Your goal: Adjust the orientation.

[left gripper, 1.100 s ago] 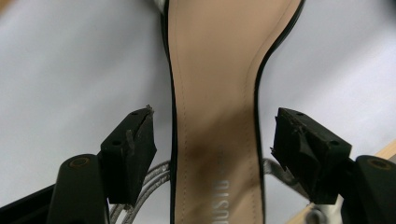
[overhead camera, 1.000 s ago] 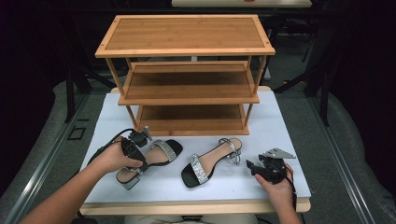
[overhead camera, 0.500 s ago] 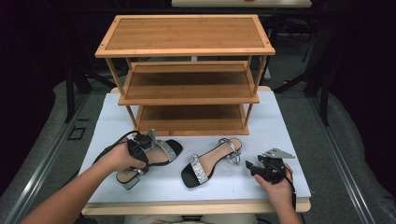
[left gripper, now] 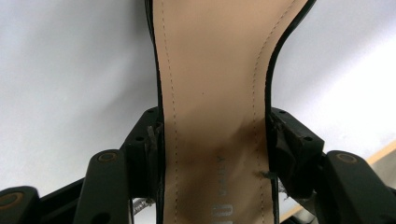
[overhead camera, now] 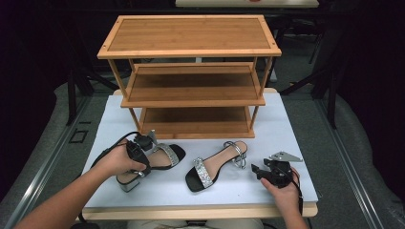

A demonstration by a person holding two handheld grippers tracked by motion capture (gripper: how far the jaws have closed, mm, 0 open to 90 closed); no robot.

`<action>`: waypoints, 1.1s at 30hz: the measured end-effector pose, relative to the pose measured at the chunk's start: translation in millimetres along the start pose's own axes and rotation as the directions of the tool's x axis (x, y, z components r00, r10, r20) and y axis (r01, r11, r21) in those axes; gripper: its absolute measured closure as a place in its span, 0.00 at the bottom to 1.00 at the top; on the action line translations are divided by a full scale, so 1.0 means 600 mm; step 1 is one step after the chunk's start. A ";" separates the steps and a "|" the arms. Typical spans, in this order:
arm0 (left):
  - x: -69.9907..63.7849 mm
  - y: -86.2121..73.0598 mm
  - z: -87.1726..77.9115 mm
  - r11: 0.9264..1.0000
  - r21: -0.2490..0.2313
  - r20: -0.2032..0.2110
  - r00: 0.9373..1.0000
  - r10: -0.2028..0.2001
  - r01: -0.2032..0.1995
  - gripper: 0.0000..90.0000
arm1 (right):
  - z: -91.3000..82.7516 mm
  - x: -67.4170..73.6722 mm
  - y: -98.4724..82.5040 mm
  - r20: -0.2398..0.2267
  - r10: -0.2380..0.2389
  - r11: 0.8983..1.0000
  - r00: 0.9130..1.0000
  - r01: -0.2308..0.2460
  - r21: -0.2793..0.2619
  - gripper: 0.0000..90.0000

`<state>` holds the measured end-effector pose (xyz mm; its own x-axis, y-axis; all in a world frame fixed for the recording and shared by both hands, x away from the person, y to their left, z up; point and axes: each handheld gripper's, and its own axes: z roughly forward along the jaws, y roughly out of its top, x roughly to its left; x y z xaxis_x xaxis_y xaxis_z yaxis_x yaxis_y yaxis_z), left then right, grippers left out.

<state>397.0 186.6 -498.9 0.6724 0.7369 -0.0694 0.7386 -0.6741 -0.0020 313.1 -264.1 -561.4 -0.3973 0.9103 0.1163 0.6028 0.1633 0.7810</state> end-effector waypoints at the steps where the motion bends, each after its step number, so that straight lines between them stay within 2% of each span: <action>1: 0.000 0.000 0.000 1.000 0.000 0.000 1.000 0.000 0.000 0.47 | 0.000 0.000 0.000 0.000 0.000 1.000 1.000 0.000 0.000 0.44; 2: 0.002 -0.003 -0.005 1.000 0.001 0.005 1.000 -0.004 0.004 0.47 | 0.000 0.000 0.000 0.000 0.003 1.000 1.000 -0.003 -0.001 0.44; 4: 0.006 -0.009 -0.018 0.999 -0.037 0.025 0.999 -0.032 0.033 0.47 | -0.001 -0.001 0.000 0.002 0.010 1.000 1.000 -0.010 -0.006 0.44; 7: 0.011 -0.009 -0.029 0.998 -0.052 0.024 0.999 -0.033 0.034 0.47 | -0.001 -0.002 0.000 -0.005 0.017 1.000 1.000 -0.017 -0.009 0.44; 8: 0.016 -0.005 -0.038 0.996 -0.078 0.029 0.998 -0.048 0.050 0.47 | -0.001 -0.003 0.000 -0.008 0.017 1.000 1.000 -0.017 -0.009 0.44; 9: 0.016 -0.005 -0.038 0.996 -0.078 0.029 0.998 -0.048 0.050 0.47 | -0.001 -0.002 0.000 -0.008 0.018 1.000 1.000 -0.018 -0.010 0.44; 11: 0.019 0.008 -0.046 0.991 -0.114 0.022 0.997 -0.075 0.077 0.47 | -0.001 -0.001 0.000 -0.009 0.020 1.000 1.000 -0.020 -0.011 0.44; 13: 0.021 0.014 -0.047 0.990 -0.122 0.022 0.997 -0.074 0.076 0.47 | -0.001 -0.001 0.001 -0.008 0.020 1.000 1.000 -0.020 -0.012 0.44; 14: 0.020 0.027 -0.045 0.985 -0.142 0.023 0.995 -0.093 0.095 0.47 | -0.002 -0.002 0.001 -0.008 0.019 1.000 1.000 -0.019 -0.014 0.44; 17: 0.022 0.047 -0.037 0.983 -0.144 0.023 0.993 -0.115 0.117 0.47 | -0.002 -0.002 0.001 -0.003 0.019 1.000 1.000 -0.019 -0.016 0.44; 20: 0.024 0.064 -0.028 0.976 -0.154 0.017 0.989 -0.150 0.151 0.47 | -0.004 -0.004 0.000 -0.007 0.024 1.000 1.000 -0.024 -0.017 0.44; 22: 0.027 0.072 -0.022 0.969 -0.172 0.016 0.984 -0.179 0.180 0.47 | -0.005 -0.005 0.000 -0.007 0.023 1.000 1.000 -0.023 -0.019 0.44; 24: 0.031 0.078 -0.016 0.960 -0.177 0.015 0.976 -0.217 0.216 0.47 | -0.005 -0.006 0.000 -0.004 0.024 1.000 1.000 -0.024 -0.019 0.44; 25: 0.031 0.078 -0.016 0.960 -0.177 0.015 0.976 -0.217 0.216 0.47 | -0.005 -0.006 0.000 -0.004 0.024 1.000 1.000 -0.024 -0.019 0.44; 26: 0.033 0.081 -0.009 0.950 -0.190 0.003 0.968 -0.251 0.247 0.47 | -0.005 -0.007 0.000 -0.005 0.023 1.000 1.000 -0.023 -0.019 0.44; 28: 0.036 0.081 -0.001 0.953 -0.179 0.000 0.968 -0.250 0.246 0.47 | -0.005 -0.006 0.000 -0.006 0.022 1.000 1.000 -0.022 -0.017 0.44; 30: 0.035 0.077 0.008 0.950 -0.180 0.009 0.967 -0.256 0.253 0.47 | -0.005 -0.006 0.000 -0.007 0.022 1.000 1.000 -0.022 -0.018 0.44; 33: 0.035 0.073 0.014 0.951 -0.184 0.013 0.968 -0.252 0.250 0.46 | -0.004 -0.006 0.000 -0.007 0.022 1.000 1.000 -0.023 -0.017 0.44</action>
<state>442.8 172.2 -508.6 0.4635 0.8825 -0.0795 0.8793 -0.4471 0.1640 312.5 -268.3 -560.3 -0.3889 0.9108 0.1384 0.5996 0.1362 0.7886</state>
